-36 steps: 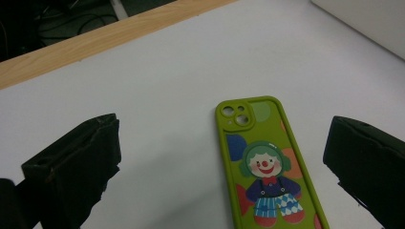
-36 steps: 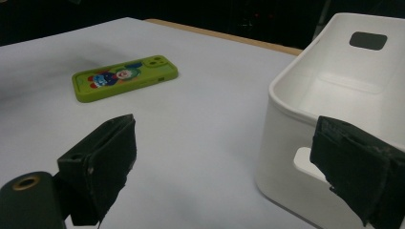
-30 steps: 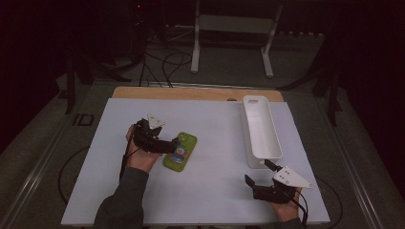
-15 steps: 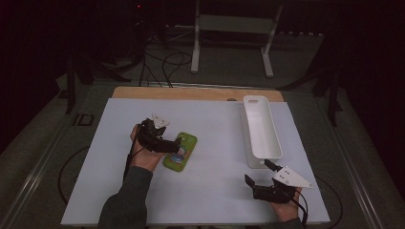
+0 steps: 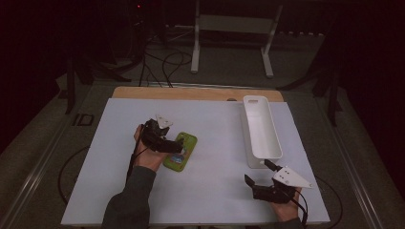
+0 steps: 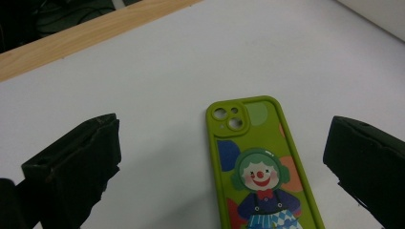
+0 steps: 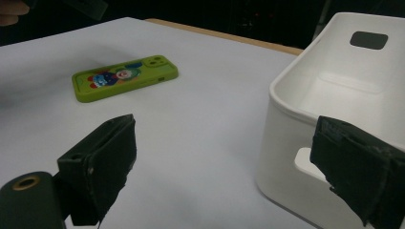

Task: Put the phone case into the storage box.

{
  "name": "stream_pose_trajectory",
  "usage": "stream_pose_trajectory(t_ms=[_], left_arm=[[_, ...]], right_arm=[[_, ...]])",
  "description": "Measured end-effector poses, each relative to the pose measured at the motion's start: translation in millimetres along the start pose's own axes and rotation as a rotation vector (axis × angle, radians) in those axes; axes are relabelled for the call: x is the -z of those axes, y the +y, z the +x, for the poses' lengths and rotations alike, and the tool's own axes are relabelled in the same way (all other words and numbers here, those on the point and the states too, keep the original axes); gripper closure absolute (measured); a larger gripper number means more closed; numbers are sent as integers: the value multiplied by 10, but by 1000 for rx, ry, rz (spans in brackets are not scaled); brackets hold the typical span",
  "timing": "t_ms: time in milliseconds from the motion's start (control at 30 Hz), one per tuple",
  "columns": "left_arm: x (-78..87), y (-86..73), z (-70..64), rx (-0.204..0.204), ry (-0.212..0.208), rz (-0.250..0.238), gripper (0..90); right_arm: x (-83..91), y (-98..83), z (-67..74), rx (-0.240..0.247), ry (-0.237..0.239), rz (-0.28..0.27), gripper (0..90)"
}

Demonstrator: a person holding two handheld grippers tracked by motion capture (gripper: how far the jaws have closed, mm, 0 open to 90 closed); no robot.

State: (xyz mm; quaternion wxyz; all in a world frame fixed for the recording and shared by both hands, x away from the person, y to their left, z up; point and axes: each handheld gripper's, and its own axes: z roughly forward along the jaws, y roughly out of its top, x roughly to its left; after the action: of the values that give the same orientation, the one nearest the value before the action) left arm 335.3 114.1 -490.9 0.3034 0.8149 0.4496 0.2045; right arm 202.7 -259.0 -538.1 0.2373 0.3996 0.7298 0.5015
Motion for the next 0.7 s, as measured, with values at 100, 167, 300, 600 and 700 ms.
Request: stream_pose_trajectory(t_ms=[100, 167, 300, 600, 700], left_arm=[[-20, 2, -11, 4, 4, 3, 0], [-31, 5, -15, 8, 11, 6, 0], [-61, 5, -28, 5, 13, 13, 0], [-115, 6, -65, 4, 15, 25, 0], [-130, 8, -76, 4, 14, 25, 0]], right_arm=[[-1, 0, 0, 1, 1, -1, 83], [-1, 0, 0, -1, 2, -2, 83], [0, 0, -1, -1, 2, -3, 83], [-3, 1, 3, -1, 5, -2, 83], [-3, 1, 3, -1, 6, -2, 83]])
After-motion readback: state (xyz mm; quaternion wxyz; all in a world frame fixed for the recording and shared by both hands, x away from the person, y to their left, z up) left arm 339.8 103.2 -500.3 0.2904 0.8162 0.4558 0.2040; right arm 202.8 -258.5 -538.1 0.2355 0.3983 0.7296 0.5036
